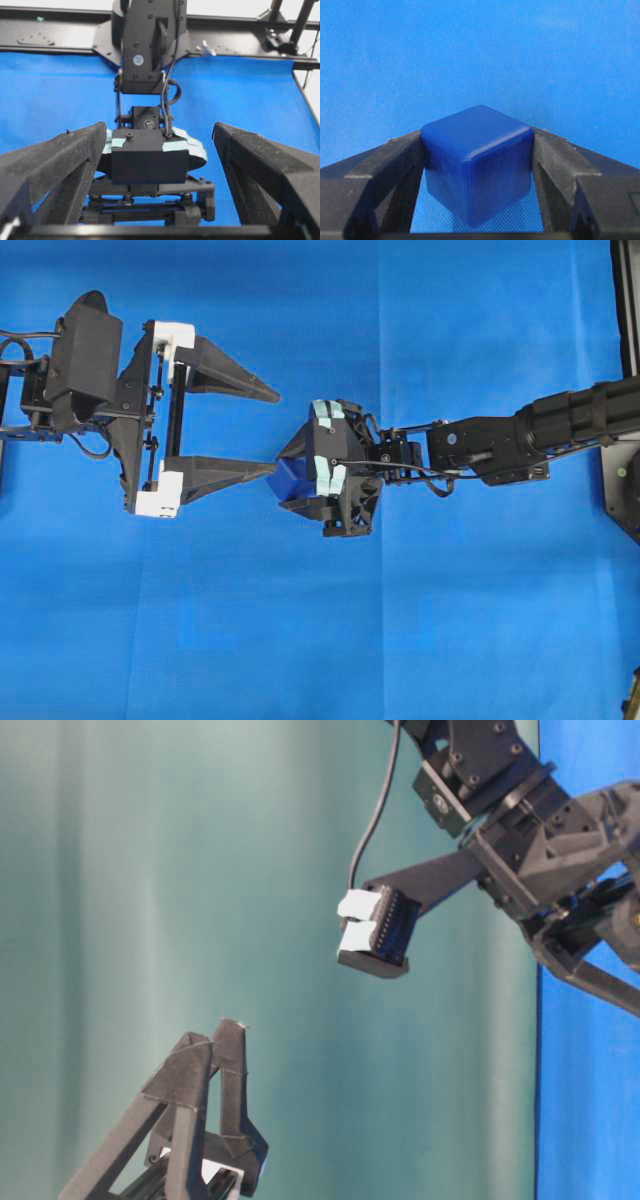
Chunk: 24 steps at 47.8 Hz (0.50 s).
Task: Handover the blue block to the right arm after grasping it with the left arm, then place it in the designated position.
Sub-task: 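Move the right gripper with the cube down to the table center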
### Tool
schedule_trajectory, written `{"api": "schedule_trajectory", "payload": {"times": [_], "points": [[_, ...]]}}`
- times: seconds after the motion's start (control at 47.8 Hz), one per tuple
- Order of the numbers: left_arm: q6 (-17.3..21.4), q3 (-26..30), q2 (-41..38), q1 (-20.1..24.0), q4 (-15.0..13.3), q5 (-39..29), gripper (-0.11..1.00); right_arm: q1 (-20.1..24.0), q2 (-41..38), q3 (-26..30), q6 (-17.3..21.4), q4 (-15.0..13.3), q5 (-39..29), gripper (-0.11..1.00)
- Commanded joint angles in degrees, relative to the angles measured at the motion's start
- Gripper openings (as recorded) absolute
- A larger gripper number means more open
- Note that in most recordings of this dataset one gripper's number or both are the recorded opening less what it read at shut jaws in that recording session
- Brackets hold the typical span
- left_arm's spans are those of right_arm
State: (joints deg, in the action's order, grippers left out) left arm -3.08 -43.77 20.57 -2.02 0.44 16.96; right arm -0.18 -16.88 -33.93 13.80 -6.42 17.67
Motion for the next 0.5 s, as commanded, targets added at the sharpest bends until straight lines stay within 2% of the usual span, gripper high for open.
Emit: {"api": "schedule_trajectory", "payload": {"times": [0.0,0.481], "points": [[-0.09,1.49,0.44,0.09,0.00,0.26,0.92,0.09,0.97,1.14,0.09,0.09,0.62,0.47],[-0.09,1.49,0.44,0.09,0.00,0.26,0.92,0.09,0.88,0.70,0.09,0.09,-0.44,0.47]]}}
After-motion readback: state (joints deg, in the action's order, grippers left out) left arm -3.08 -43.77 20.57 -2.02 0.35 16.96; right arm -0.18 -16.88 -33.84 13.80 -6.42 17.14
